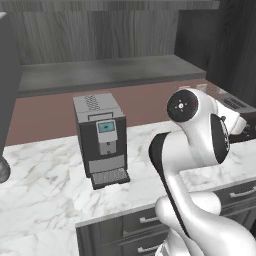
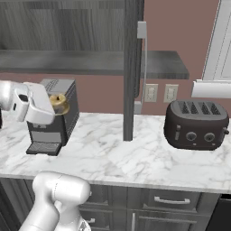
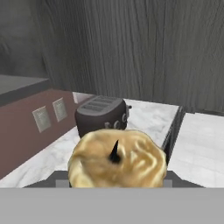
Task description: Get the candle and the beer from the cabinet and move them to the dining counter.
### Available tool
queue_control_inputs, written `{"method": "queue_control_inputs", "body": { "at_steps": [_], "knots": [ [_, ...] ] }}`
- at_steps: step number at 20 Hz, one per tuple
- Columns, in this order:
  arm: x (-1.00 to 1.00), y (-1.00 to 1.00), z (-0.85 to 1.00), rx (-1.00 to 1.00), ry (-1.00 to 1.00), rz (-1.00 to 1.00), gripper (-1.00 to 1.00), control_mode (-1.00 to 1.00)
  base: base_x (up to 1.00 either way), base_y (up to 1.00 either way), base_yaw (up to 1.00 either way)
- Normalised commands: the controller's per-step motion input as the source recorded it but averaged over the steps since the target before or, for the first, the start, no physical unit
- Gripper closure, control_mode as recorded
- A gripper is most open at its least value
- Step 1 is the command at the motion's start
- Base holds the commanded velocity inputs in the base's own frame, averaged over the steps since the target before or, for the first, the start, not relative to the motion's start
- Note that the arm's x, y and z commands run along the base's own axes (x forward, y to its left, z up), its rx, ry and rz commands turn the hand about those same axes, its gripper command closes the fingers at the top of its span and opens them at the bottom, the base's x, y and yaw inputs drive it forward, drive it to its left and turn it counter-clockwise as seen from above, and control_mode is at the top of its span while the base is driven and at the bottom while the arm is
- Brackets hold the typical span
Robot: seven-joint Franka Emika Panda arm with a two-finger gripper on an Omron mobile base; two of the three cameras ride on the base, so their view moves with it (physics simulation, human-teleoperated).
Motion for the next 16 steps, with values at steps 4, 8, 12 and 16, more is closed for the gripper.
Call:
{"method": "queue_control_inputs", "body": {
  "at_steps": [4, 8, 12, 16],
  "knots": [
    [-0.01, 0.00, 0.00, 0.00, 0.00, 0.00, 1.00, -1.00, 0.00, 0.00, 0.00],
    [-0.24, 0.00, 0.00, 0.00, -0.06, 0.00, 1.00, -1.00, 0.00, 0.00, 0.00],
    [-0.56, 0.00, 0.00, 0.00, -0.12, -0.06, 1.00, -1.00, 0.00, 0.00, 0.00],
    [-0.18, 0.00, 0.00, 0.00, -0.04, -0.02, 1.00, 1.00, -0.60, 0.00, -0.12]
  ]
}}
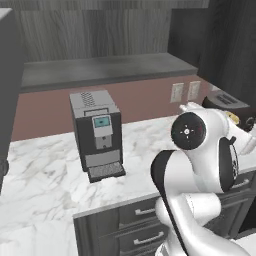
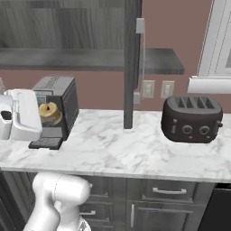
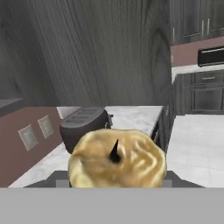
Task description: Get the candle and the beer from the cabinet and move them to the dining counter.
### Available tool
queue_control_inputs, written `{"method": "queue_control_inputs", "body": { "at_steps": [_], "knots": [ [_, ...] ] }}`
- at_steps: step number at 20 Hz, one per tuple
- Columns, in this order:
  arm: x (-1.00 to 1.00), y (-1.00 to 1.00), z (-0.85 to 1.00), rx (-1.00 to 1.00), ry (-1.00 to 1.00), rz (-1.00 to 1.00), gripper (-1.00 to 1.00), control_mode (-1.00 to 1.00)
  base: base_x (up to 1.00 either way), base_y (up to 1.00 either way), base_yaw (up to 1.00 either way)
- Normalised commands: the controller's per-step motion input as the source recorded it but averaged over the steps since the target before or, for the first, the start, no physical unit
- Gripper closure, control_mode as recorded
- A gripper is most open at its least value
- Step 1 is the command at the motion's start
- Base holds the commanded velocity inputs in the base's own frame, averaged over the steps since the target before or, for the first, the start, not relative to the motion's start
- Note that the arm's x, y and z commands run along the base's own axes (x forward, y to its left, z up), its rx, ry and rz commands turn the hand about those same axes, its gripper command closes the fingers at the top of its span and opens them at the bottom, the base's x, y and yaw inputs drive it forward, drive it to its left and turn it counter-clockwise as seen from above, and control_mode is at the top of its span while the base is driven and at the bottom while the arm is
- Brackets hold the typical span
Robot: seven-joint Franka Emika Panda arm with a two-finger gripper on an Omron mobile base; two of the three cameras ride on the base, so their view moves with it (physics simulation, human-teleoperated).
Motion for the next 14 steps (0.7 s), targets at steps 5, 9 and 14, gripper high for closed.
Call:
{"method": "queue_control_inputs", "body": {
  "at_steps": [5, 9, 14],
  "knots": [
    [0.00, 0.00, 0.00, 0.00, 0.00, 0.00, 1.00, 1.00, -0.85, -0.04, -0.22],
    [0.00, 0.00, 0.00, 0.00, 0.00, 0.00, 1.00, 1.00, -0.63, -0.01, -0.31],
    [0.00, 0.00, 0.00, 0.00, 0.00, 0.00, 1.00, 1.00, -0.41, -0.12, -0.45]
  ]
}}
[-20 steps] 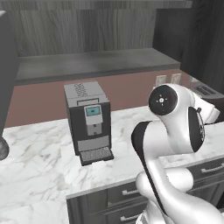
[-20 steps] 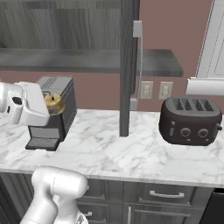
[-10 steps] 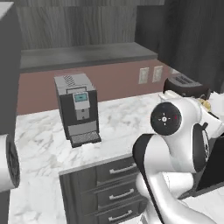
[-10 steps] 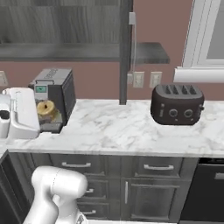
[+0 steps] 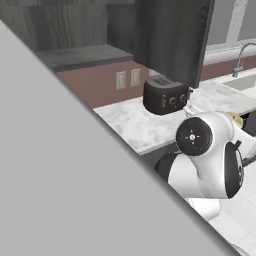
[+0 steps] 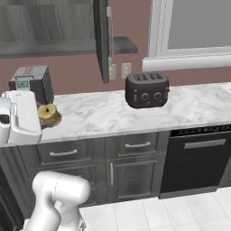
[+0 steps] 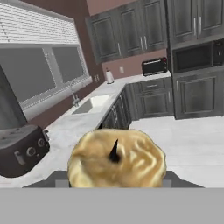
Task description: Get the candle and the beer from the cabinet and move them to the dining counter.
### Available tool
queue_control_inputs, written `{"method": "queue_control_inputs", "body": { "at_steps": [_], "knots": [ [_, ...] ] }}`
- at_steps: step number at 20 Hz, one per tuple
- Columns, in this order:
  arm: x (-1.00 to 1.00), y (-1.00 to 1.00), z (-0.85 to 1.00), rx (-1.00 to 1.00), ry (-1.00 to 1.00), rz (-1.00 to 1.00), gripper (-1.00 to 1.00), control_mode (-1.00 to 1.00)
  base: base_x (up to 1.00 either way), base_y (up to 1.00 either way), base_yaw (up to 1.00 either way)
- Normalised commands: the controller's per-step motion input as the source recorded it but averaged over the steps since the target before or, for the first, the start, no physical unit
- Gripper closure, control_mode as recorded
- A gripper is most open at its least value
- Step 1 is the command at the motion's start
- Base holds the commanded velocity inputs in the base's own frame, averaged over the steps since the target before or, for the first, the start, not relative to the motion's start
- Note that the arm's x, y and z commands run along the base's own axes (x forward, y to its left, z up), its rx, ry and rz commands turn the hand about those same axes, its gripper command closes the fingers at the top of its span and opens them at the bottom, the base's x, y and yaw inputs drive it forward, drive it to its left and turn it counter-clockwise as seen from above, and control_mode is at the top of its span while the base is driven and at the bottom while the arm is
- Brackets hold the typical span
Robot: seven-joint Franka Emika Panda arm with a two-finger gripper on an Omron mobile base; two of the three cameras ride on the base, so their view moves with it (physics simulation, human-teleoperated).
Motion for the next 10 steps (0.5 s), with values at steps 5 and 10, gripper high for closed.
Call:
{"method": "queue_control_inputs", "body": {
  "at_steps": [5, 10],
  "knots": [
    [0.00, 0.00, 0.00, 0.00, 0.00, 0.00, 1.00, 1.00, -0.16, -0.24, -0.55],
    [0.00, 0.00, 0.00, 0.00, 0.00, 0.00, 1.00, 1.00, -0.11, -0.26, -0.57]
  ]
}}
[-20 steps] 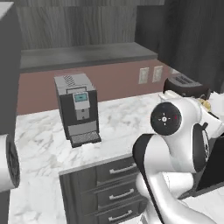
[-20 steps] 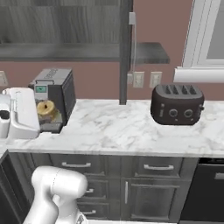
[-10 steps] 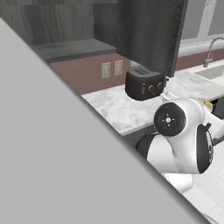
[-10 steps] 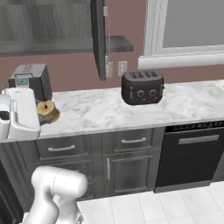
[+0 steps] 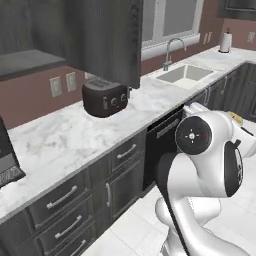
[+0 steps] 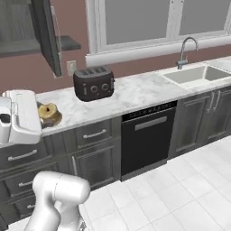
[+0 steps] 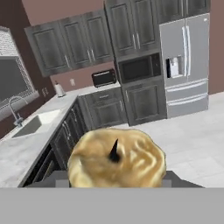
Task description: Get the candle and the beer from the cabinet and move them to the dining counter.
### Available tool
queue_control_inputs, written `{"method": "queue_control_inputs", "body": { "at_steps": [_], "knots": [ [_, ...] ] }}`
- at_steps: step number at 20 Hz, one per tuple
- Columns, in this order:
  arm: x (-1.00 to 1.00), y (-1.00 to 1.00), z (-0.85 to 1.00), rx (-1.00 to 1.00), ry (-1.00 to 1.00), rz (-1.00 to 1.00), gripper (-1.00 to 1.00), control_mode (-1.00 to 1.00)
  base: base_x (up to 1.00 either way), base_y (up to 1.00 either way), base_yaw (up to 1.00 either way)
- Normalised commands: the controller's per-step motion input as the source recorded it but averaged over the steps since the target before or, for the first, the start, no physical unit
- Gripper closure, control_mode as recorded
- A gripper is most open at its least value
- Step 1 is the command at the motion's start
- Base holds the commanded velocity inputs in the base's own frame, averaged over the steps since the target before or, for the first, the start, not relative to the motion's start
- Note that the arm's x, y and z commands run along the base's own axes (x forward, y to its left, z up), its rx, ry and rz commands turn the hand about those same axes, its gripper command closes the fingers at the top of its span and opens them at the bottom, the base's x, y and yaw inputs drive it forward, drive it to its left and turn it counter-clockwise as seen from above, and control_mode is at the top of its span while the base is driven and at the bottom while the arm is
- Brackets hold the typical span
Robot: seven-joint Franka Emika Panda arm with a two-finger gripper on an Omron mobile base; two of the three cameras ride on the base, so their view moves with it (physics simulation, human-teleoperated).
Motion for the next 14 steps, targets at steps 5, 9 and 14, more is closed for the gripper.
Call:
{"method": "queue_control_inputs", "body": {
  "at_steps": [5, 9, 14],
  "knots": [
    [0.00, 0.00, 0.00, 0.00, 0.00, 0.00, 1.00, 1.00, -0.04, -0.27, -0.56],
    [0.00, 0.00, 0.00, 0.00, 0.00, 0.00, 1.00, 1.00, 0.14, -0.29, -0.51],
    [0.00, 0.00, 0.00, 0.00, 0.00, 0.00, 1.00, 1.00, 0.43, -0.24, -0.47]
  ]
}}
